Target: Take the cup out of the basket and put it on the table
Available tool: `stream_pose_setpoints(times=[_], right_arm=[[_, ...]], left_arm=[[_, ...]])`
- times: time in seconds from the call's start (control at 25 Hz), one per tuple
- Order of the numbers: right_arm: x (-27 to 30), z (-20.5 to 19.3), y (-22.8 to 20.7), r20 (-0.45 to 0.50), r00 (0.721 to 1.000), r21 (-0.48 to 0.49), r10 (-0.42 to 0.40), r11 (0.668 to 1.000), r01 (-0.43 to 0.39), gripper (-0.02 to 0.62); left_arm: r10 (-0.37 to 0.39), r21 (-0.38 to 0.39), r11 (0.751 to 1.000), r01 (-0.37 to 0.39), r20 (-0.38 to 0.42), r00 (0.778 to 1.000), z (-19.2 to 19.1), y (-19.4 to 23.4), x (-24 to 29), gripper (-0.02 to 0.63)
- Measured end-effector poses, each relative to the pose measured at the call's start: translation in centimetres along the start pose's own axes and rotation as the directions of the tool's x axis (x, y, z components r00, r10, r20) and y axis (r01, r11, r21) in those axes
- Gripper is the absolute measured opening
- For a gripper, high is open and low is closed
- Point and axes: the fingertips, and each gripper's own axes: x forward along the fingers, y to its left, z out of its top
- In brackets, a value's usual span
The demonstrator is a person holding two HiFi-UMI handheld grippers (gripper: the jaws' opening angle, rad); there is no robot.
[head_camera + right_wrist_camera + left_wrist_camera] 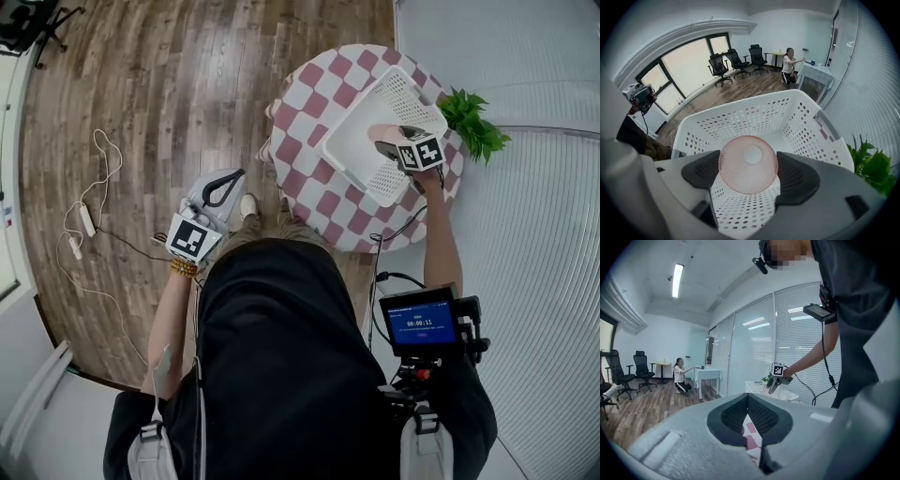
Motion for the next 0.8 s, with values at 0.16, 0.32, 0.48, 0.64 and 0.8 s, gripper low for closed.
stream_pose_setpoints(times=[0.16,0.32,0.48,0.64,0.8], right_arm=[[-0.5,0.1,0.3,0.012,1.000,-0.005,-0.005,1.000,0.005,0.380],[-1.1,0.6,0.2,0.029,0.999,-0.008,-0.018,1.000,0.018,0.380],[-1.4,0.3,0.4,0.042,0.999,0.000,-0.015,1.000,0.015,0.380],[-1.8,-0.2,0.6,0.053,0.998,0.026,-0.015,1.000,0.013,0.380],[-2.4,-0.4,0.8,0.072,0.997,0.044,-0.015,0.999,0.012,0.380]], left_arm=[[0.005,-0.007,1.000,-0.005,0.006,1.000,0.2,0.0,0.0,0.002],[0.001,-0.002,1.000,-0.001,0.015,1.000,0.3,0.1,0.4,0.002],[-0.014,0.010,1.000,0.014,0.020,1.000,0.2,-0.3,0.7,0.002],[-0.019,0.004,1.000,0.019,0.019,1.000,0.2,-0.5,0.7,0.002],[-0.020,0.008,1.000,0.020,0.021,1.000,0.4,-0.6,0.5,0.002]])
